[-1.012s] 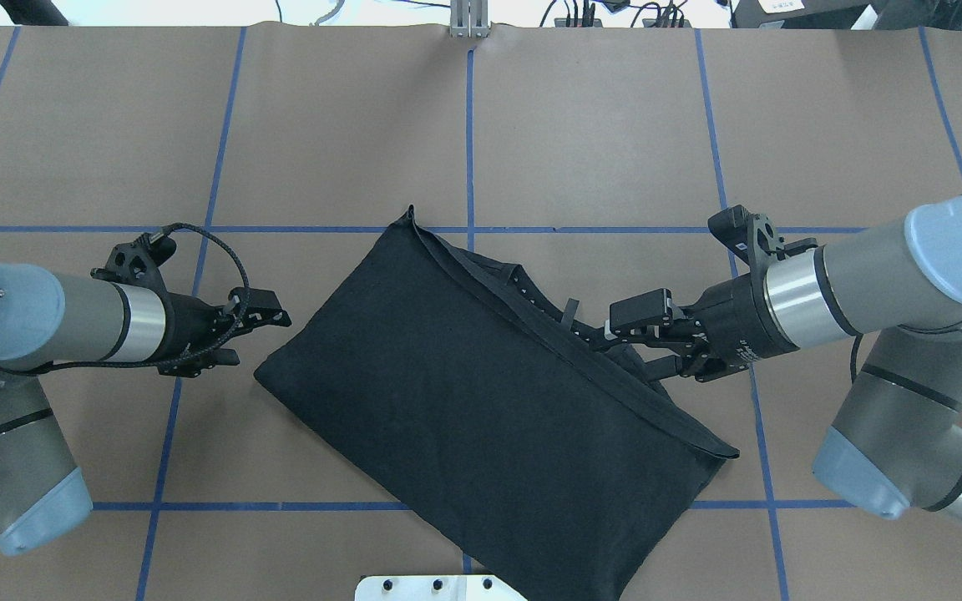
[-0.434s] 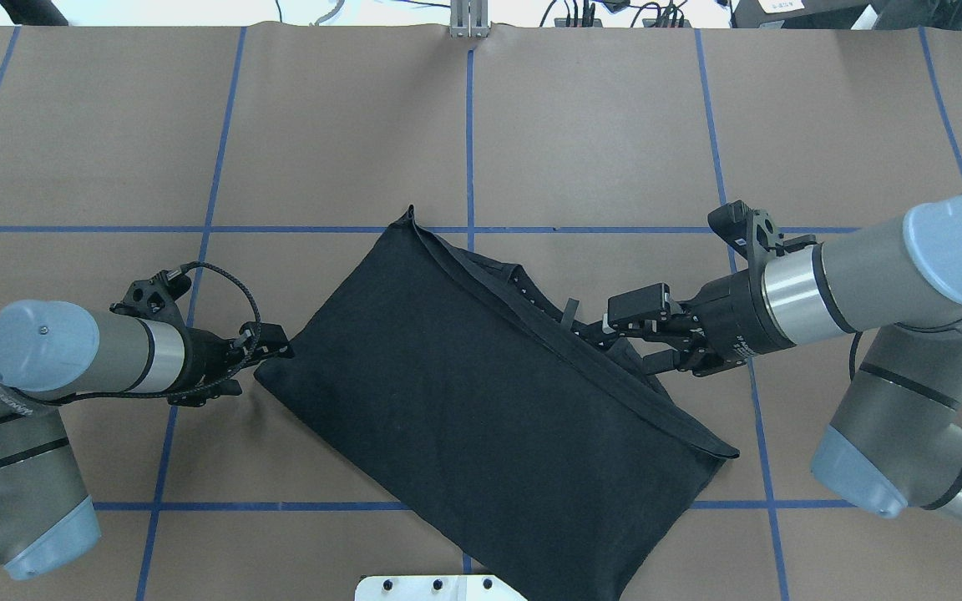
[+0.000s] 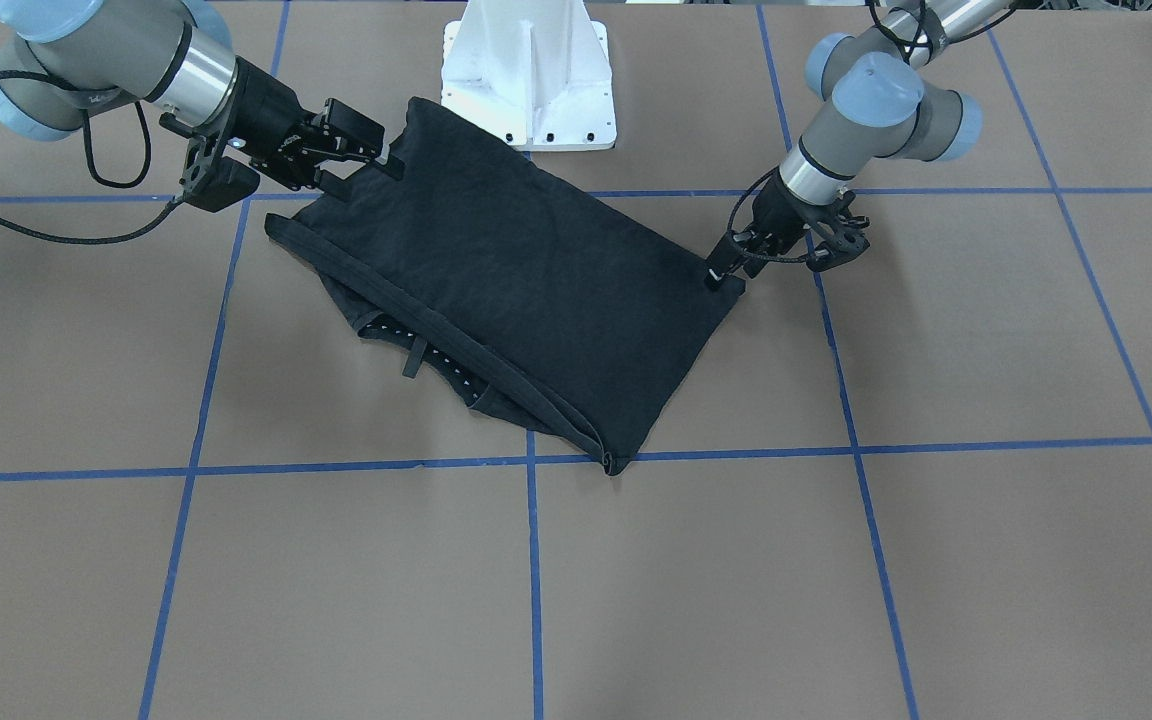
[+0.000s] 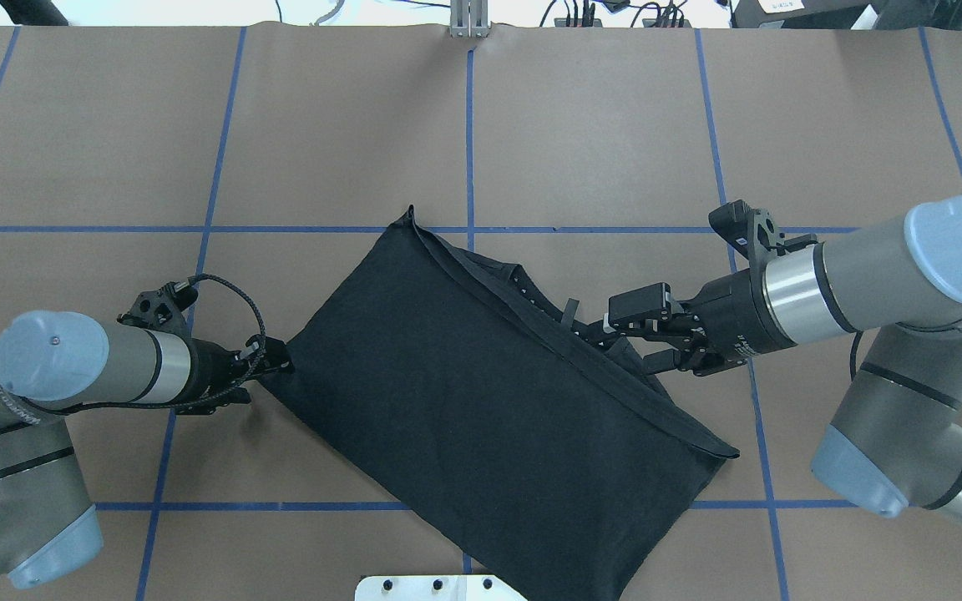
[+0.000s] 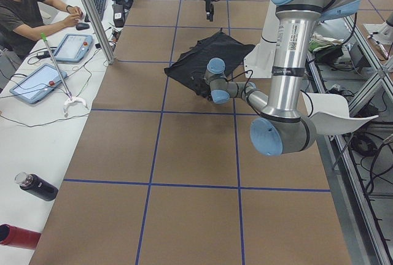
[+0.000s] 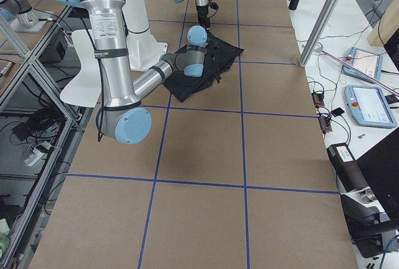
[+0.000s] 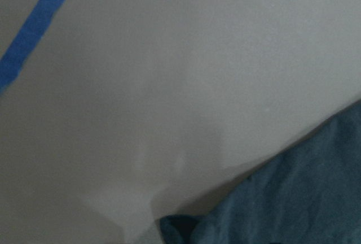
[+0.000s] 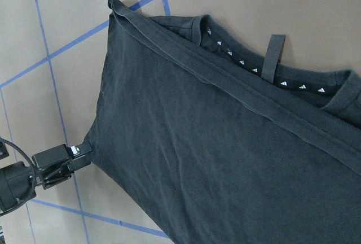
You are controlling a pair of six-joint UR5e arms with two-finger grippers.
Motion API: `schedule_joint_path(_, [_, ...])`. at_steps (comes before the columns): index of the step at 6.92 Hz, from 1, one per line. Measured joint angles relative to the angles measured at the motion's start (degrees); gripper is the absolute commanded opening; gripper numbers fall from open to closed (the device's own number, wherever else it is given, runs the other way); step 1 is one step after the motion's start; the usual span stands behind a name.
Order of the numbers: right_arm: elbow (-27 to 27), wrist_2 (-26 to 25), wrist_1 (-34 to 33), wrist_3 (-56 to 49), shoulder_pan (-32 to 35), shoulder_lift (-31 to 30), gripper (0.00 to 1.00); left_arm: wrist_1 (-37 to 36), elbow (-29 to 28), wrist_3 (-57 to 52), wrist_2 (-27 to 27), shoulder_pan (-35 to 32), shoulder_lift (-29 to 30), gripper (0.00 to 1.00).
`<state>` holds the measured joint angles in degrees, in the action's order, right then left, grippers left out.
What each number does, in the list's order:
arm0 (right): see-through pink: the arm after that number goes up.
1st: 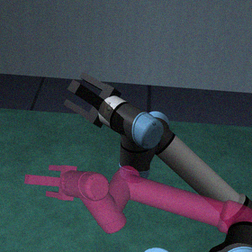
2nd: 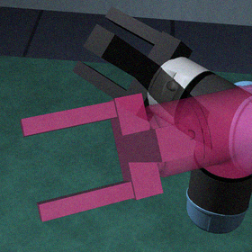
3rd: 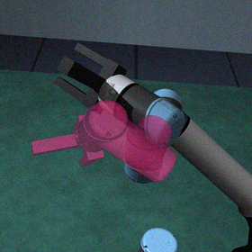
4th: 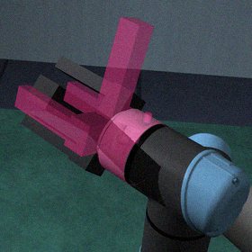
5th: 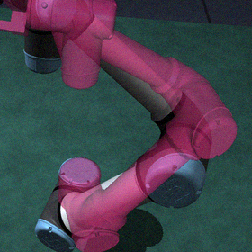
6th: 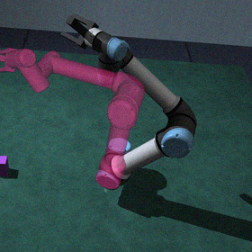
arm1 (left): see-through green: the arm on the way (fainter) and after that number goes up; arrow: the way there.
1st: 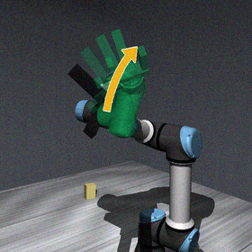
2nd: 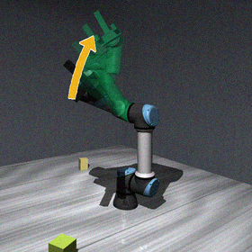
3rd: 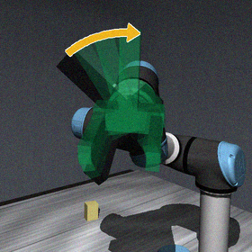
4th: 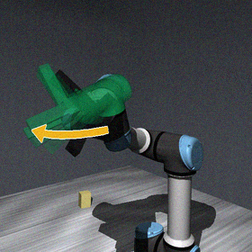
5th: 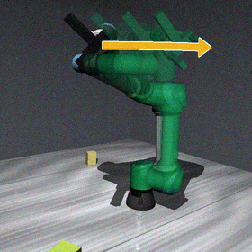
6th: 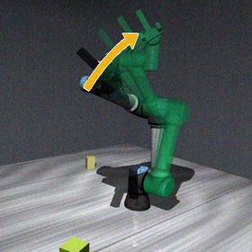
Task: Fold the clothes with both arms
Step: 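Grasp the shirt corner nearest the left gripper while the right gripper holds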
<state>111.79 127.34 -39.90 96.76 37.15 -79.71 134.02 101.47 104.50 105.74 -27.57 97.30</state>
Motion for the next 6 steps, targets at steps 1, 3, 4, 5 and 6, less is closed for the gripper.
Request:
schedule_joint_path(1, [0.0, 0.0, 0.0, 0.0, 0.1, 0.0, 1.0, 0.0, 0.0, 0.0, 0.1, 0.0, 0.0, 0.0])
schedule_joint_path(3, [0.0, 0.2, 0.0, 0.0, 0.4, 0.0, 1.0, -0.2, 0.7, -0.1, 1.0, 0.0, -0.2, 0.0])
schedule_joint_path(4, [0.0, 0.3, 0.0, 0.0, 0.5, 0.0, 1.0, -0.2, 1.1, -0.2, 2.0, -0.3, -0.3, 0.0])
schedule_joint_path(5, [0.1, 0.3, 0.1, 0.0, 0.6, 0.0, 1.0, -0.7, 1.6, -0.2, 3.3, -1.1, -0.2, 0.0])
schedule_joint_path(6, [0.1, 0.3, 0.1, 0.0, 0.7, 0.0, 1.0, -2.1, 1.9, -0.6, 3.9, -2.5, 0.0, 0.0])
